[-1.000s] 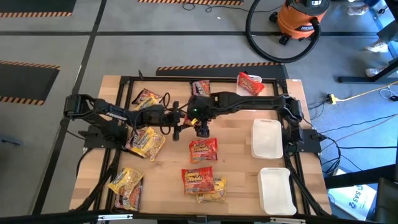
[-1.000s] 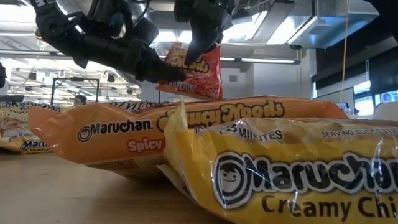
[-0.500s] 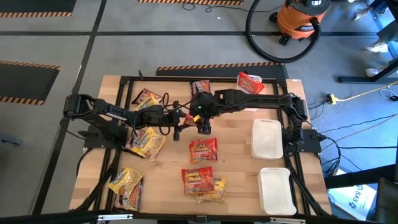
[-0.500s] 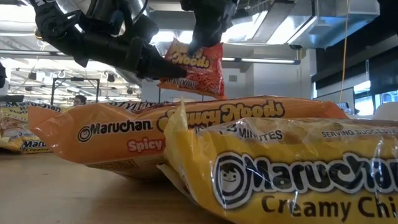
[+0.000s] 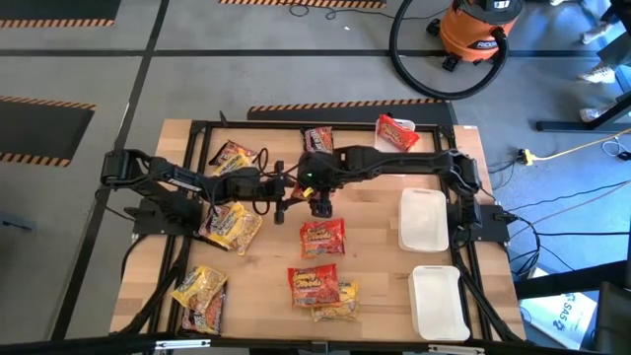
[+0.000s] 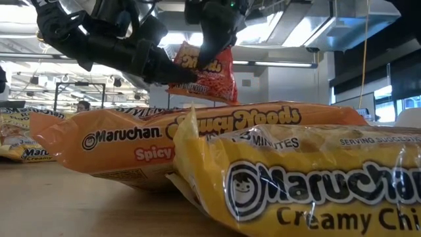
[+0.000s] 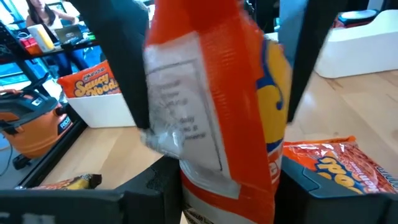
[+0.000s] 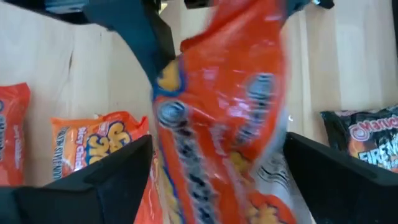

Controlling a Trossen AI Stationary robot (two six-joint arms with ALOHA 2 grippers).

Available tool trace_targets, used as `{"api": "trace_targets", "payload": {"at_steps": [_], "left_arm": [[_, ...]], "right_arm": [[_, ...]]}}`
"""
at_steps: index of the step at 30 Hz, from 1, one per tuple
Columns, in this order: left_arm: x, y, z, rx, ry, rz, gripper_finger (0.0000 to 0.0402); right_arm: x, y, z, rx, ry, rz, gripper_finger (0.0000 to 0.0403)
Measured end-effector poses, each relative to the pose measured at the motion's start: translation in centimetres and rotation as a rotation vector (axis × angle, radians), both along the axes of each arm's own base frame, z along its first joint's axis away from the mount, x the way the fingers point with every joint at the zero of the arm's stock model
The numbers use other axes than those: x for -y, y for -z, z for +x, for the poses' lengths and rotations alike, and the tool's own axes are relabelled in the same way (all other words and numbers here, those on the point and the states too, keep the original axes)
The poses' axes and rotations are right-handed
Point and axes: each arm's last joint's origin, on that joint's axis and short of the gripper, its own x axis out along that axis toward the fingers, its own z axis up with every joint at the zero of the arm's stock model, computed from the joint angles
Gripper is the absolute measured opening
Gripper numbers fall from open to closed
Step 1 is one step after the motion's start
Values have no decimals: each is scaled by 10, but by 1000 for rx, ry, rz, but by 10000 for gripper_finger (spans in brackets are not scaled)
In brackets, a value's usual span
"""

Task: Sort Maruchan noodles
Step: Put the orange noodle pack into the top white bin

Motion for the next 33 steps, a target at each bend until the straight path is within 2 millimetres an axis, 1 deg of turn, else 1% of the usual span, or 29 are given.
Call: {"api": "trace_targets", "payload": {"at_steps": [4,7,10,13,17,19,21,24,28,33], "left_arm": [[0,1,0,-6,-8,0,159],[0,1,0,-6,-8,0,159],[0,1,0,-6,-8,0,160],[-1,0,0,3,-16,-21,170],[-1,0,0,4,-33,-27,201],[-1,1,0,0,-38,-53,220],[-1,1,0,-2,-41,-68,237],[-1,1,-1,-17,-44,-75,254],[-1,1,-2,-22,-44,-75,260],[-1,4,-2,-45,-44,-76,261]], "right_arm": [[0,6,3,-7,-10,17,358],[0,6,4,-5,-5,7,343],[1,6,4,-1,3,-12,305],[1,4,3,3,1,-11,253],[1,4,3,-2,-13,-19,184],[1,3,2,-9,-21,-24,155],[1,-1,-6,-46,-38,-41,133],[0,-19,-19,-39,-44,-64,115],[3,-48,-46,-42,-10,-111,118],[16,-75,-82,-94,71,-144,122]]}}
